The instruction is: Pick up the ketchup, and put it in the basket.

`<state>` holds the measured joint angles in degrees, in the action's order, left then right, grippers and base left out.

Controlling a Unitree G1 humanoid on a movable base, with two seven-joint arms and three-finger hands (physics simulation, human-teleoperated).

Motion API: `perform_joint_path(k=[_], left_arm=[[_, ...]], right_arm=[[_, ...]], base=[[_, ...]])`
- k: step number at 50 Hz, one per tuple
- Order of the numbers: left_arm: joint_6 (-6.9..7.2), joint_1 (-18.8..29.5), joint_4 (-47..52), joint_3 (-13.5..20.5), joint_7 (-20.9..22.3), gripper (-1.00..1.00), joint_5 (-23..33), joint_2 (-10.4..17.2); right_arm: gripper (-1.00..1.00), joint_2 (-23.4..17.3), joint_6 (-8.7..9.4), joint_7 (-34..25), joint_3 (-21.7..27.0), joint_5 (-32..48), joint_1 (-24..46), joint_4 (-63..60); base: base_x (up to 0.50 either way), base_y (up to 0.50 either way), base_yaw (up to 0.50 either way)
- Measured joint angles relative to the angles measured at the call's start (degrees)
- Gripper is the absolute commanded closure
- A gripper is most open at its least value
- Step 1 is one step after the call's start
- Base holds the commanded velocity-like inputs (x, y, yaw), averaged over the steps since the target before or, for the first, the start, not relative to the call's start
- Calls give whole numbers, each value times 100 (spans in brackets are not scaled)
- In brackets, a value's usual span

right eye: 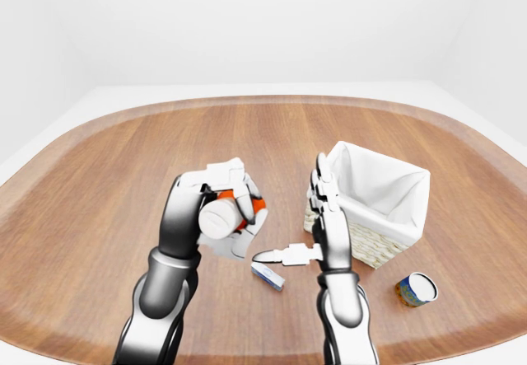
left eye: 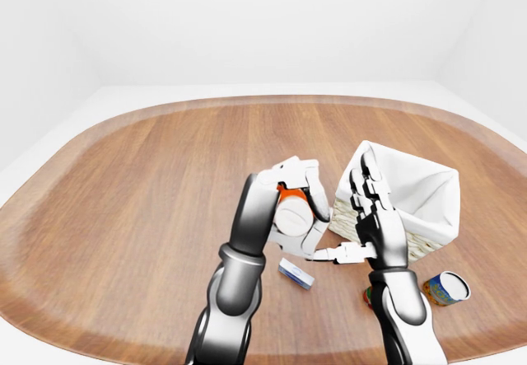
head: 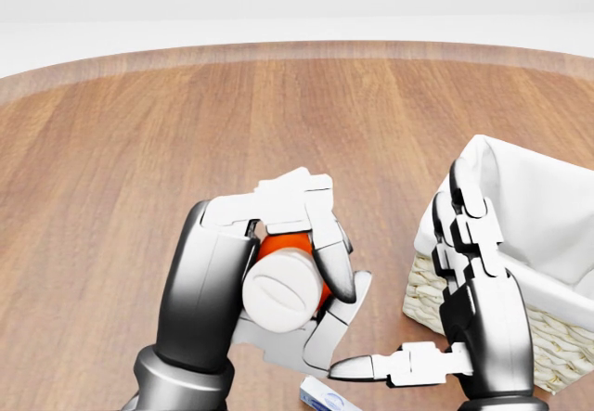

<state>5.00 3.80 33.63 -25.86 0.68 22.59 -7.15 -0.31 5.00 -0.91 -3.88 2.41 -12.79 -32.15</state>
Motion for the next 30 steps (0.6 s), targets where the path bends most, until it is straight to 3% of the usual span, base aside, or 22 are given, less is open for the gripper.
perform_joint_path(k=[30], left_arm=[[0, -94, -531, -743, -286, 91, -102, -222]], right_arm=[[-100, -20, 0, 4, -77, 0, -104, -239]], base=[[0, 0, 0]])
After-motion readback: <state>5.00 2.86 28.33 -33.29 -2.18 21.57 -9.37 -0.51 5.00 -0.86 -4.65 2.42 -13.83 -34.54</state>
